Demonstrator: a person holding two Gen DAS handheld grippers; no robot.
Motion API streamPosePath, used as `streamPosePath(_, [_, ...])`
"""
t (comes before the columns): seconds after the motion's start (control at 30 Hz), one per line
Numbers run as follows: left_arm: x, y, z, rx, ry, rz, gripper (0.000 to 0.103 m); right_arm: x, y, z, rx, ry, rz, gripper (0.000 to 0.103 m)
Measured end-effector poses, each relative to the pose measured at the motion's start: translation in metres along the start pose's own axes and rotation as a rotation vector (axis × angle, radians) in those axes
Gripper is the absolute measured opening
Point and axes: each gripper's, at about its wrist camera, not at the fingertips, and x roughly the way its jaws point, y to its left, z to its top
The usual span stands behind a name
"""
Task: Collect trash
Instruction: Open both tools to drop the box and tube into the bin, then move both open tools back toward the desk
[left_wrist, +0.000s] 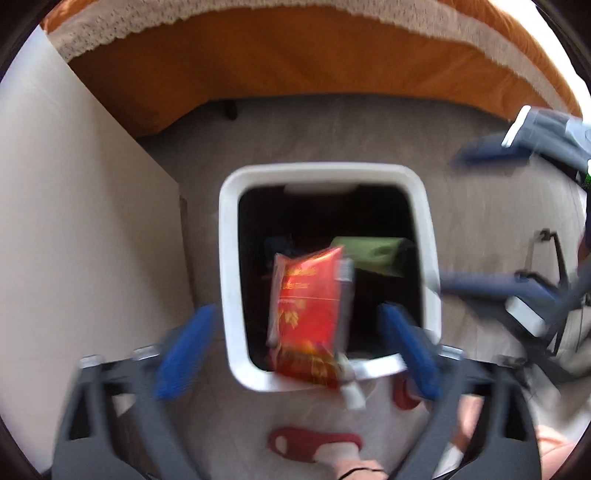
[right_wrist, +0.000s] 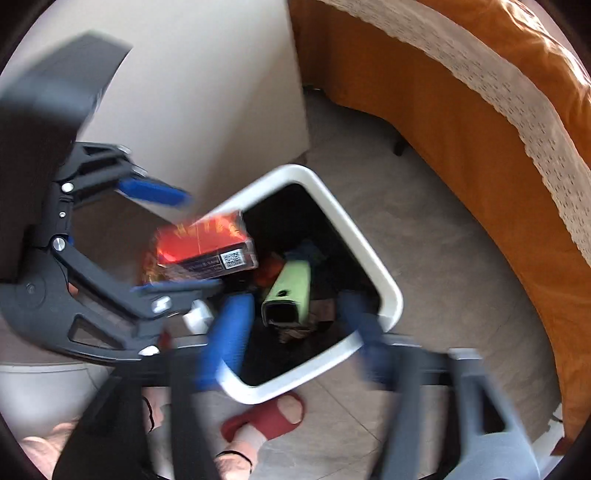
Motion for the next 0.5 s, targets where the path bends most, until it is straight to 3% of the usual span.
streamPosePath(0.1, [-0.001, 0.008, -0.003, -0.018, 0.002, -0.028, 0.098, 0.001, -0.007, -0.002, 0.026, 0.032, 0.007, 0.099])
streamPosePath(0.2, [-0.011, 0.009, -0.003, 0.017, -0.011, 0.006, 0.098, -0.004, -0.006, 0.001, 0.012, 0.032, -0.018, 0.099])
streamPosePath(0.5, [-0.056, 0.015, 0.005, 0.016, -0.046, 0.009, 0.098, -0.034, 0.012, 0.010, -0.014, 0.023, -0.036, 0.099])
